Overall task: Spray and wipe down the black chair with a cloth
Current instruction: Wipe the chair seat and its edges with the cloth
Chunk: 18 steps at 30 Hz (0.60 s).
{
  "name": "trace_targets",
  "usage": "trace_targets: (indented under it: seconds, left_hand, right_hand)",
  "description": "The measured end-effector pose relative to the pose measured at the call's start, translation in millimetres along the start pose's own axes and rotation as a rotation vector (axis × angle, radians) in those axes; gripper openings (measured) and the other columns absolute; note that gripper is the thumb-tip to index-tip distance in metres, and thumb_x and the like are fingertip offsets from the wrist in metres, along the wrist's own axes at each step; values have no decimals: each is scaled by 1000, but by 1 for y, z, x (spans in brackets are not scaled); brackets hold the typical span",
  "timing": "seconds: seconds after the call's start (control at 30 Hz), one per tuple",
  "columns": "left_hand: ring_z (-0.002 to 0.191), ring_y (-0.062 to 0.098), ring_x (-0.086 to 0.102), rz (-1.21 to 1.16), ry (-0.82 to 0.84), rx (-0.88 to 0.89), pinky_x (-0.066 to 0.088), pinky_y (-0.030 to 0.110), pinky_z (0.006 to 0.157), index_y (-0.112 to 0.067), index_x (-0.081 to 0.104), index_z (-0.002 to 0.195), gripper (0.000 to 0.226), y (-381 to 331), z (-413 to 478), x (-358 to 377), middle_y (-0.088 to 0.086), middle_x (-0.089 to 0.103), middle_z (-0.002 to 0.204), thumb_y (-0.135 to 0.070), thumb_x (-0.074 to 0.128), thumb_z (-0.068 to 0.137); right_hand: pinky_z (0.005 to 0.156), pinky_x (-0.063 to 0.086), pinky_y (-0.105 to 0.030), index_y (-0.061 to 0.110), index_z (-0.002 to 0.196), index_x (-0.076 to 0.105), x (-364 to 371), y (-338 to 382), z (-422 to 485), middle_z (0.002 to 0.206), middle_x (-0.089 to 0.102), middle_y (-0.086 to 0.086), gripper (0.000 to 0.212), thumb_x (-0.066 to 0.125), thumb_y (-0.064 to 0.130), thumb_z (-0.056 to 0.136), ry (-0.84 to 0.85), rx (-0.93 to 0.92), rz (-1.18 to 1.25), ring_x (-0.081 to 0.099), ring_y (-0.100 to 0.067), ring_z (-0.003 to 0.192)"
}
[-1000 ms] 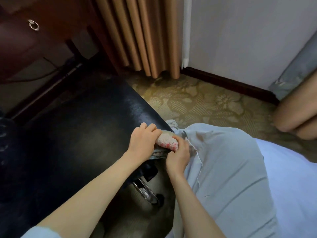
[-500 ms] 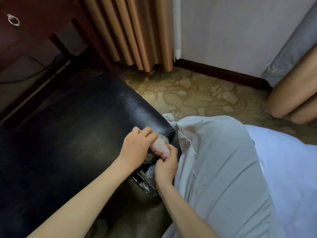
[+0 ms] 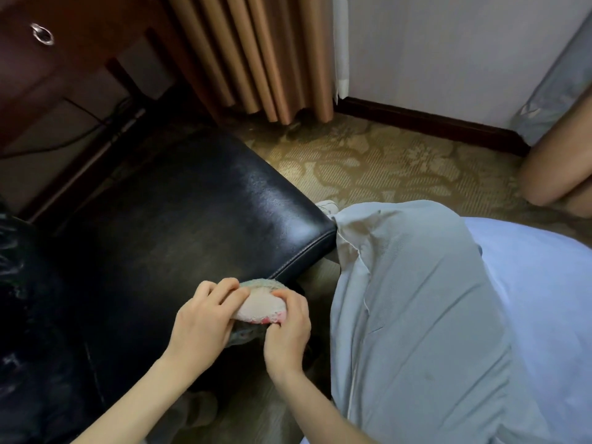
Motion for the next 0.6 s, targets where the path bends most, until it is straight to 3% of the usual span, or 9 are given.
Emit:
trace_targets:
  seconds: [0.13,0.3,0.43,0.6]
  left_hand:
    - [80,25,55,8,-32,31,45,30,46,-19,65,106,41,-24,48,1,-2,60,106,-19,65,66]
    - [77,29,52,-17,-41,-26,40,31,45,-17,66,106,40,-45,116,14,4,60,98,-9,69,67]
    - [79,30,51,-39,-34,-51,43,32,48,-18,63,112,46,-38,112,14,3,60,105,-7,70,68]
    - [87,25,54,-116,-43,-117,52,36,53,-24,55,120,59,-7,41,4,-2,57,115,-8,74,67]
  right_hand:
    - [78,28,6,10,103,64,-22,10,42,109,58,-5,50,44,-19,68,-219,-101,-87,52,-11,96]
    - [88,35,-18,16,102,66,-49,22,109,107,63,-3,57,42,-15,60,-285,-106,-127,54,-21,103]
    - [89,30,-16,20,106,63,-41,25,100,113,59,2,61,43,-14,60,-270,-128,-199,49,-18,107]
    - [87,26,-14,20,111,60,-12,16,49,124,50,3,54,52,-12,69,-95,-311,-424,43,-19,108]
Point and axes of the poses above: each hand's wrist, its own z-axis towards the middle knuckle, its own x-axis out of the palm, y = z × x, the point moved 2 cm from there along z, towards the middle knuckle
